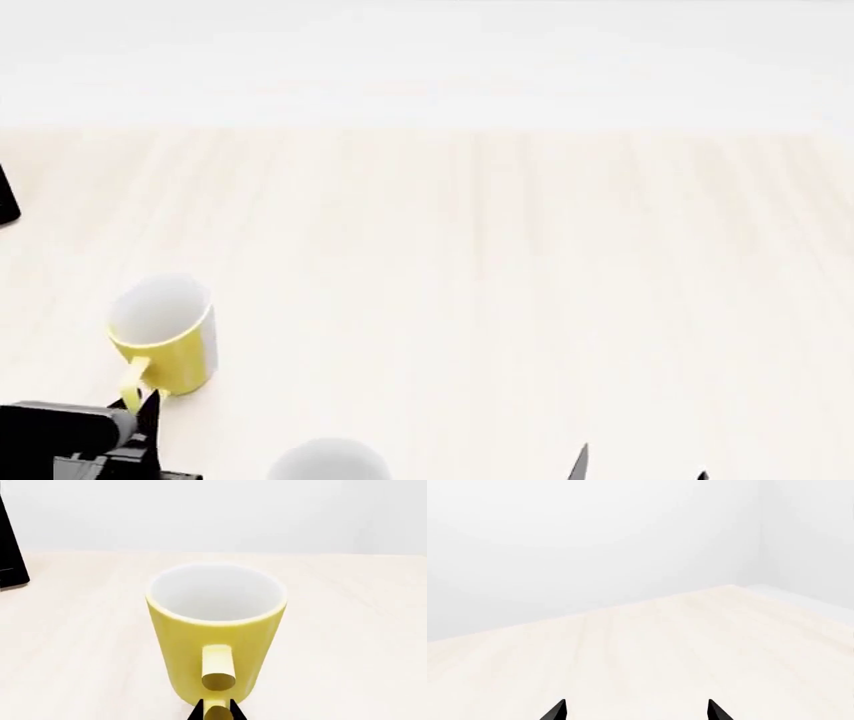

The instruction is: Put the yellow and white mug to the front of the white mug.

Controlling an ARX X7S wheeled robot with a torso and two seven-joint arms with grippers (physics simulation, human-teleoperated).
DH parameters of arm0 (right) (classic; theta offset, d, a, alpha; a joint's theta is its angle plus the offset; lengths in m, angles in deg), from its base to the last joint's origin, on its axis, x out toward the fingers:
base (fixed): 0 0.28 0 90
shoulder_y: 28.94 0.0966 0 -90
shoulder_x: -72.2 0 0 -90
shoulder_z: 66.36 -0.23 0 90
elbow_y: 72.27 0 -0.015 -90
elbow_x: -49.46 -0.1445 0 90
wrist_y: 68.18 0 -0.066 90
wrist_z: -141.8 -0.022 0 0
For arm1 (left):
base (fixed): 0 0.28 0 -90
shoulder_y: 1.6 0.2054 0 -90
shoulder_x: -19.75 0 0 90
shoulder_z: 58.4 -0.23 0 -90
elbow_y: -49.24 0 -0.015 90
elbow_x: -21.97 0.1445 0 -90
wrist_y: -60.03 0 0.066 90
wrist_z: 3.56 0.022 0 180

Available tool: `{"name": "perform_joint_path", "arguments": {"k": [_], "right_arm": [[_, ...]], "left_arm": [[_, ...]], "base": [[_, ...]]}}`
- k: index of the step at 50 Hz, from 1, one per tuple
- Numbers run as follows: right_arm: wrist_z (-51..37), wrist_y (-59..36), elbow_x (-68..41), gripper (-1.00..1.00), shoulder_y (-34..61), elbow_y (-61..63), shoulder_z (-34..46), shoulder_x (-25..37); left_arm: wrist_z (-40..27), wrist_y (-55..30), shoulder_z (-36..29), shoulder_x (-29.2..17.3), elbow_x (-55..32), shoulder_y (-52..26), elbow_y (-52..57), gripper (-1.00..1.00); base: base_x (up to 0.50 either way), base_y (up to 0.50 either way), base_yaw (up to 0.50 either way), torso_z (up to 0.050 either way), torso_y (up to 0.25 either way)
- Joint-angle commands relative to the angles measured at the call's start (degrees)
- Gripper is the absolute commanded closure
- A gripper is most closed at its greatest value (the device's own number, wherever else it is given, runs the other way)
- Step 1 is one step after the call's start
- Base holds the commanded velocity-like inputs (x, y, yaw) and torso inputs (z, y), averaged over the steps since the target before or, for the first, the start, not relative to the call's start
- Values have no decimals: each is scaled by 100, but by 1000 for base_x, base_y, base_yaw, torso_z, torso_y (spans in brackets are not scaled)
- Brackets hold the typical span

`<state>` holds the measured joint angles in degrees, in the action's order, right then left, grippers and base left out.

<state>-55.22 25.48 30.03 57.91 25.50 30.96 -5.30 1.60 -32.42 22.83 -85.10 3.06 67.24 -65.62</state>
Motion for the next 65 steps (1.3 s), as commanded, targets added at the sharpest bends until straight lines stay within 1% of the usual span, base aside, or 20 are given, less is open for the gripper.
{"name": "perform_joint_path", "arguments": {"k": [1,3,4,5,6,8,9,11,12,13,15,16,19,23,25,28,29,33,45,65], "right_arm": [[78,60,99,-100,-33,14,-76,-51],[78,63,97,-100,-30,5,-67,-46],[76,78,99,-100,-26,-13,-65,-49],[82,82,100,-100,-14,-36,-58,-49],[81,90,109,-100,-8,-49,-50,-49],[81,92,120,-100,9,-73,-31,-49],[85,103,126,-100,24,-106,-24,-52],[84,112,135,-100,47,-159,-15,-53],[82,112,140,-100,53,-171,-9,-52],[80,114,150,-100,74,-214,-3,-54],[72,105,158,-100,77,-208,8,-44],[60,98,156,-100,78,-202,1,-38],[50,114,108,-100,86,-222,-49,-13],[48,147,80,-100,93,-273,-67,-8],[48,155,78,-100,74,-247,-56,-2],[31,157,73,-100,63,-222,-62,14],[25,175,69,-100,66,-243,-71,11],[52,206,72,-100,133,-392,-41,-8],[53,210,77,-100,169,-474,31,0],[11,225,71,-100,153,-423,106,36]], "left_arm": [[1690,-810,-72,-486,-953,-335,928,100],[1955,-1005,-116,-614,-1100,-559,1020,100],[2415,-1110,-99,-705,-1424,-684,1127,100],[2435,-1193,-272,-779,-1199,-962,991,100],[2734,-1071,-362,-831,-1188,-1034,997,100],[2998,-1292,-556,-898,-1145,-1386,818,100],[3310,-1269,-692,-971,-1129,-1480,841,100],[3606,-1577,-801,-1010,-1251,-1810,700,100],[3695,-1446,-839,-993,-1177,-1905,606,100],[3929,-1710,-862,-990,-1351,-2148,458,100],[4159,-1707,-872,-971,-1425,-2336,328,100],[4298,-1891,-866,-957,-1570,-2466,248,100],[4514,-1824,-1099,-850,-1386,-2690,-40,100],[4730,-1879,-1216,-796,-1483,-2654,202,100],[4789,-1816,-1392,-701,-1321,-2728,67,100],[4824,-1764,-1413,-569,-1282,-2915,-224,100],[4919,-1920,-1383,-541,-1413,-2992,-309,100],[4949,-1720,-1482,-503,-1238,-3059,-467,100],[4866,-1958,-1351,-687,-1428,-3056,-191,100],[4759,-1650,-1448,-770,-1252,-2648,-148,100]], "base": [[0,0,0,0,0],[0,0,0,0,0],[0,0,0,0,0],[0,0,0,0,0],[0,0,0,0,0],[0,0,0,0,0],[0,0,0,0,0],[0,0,0,0,0],[0,0,0,0,0],[0,0,0,0,0],[0,0,0,0,0],[0,0,0,0,0],[0,0,0,0,0],[0,0,0,0,0],[0,0,0,0,0],[0,0,0,0,0],[0,0,0,0,0],[0,0,0,0,0],[0,0,0,0,0],[0,0,0,0,0]]}}
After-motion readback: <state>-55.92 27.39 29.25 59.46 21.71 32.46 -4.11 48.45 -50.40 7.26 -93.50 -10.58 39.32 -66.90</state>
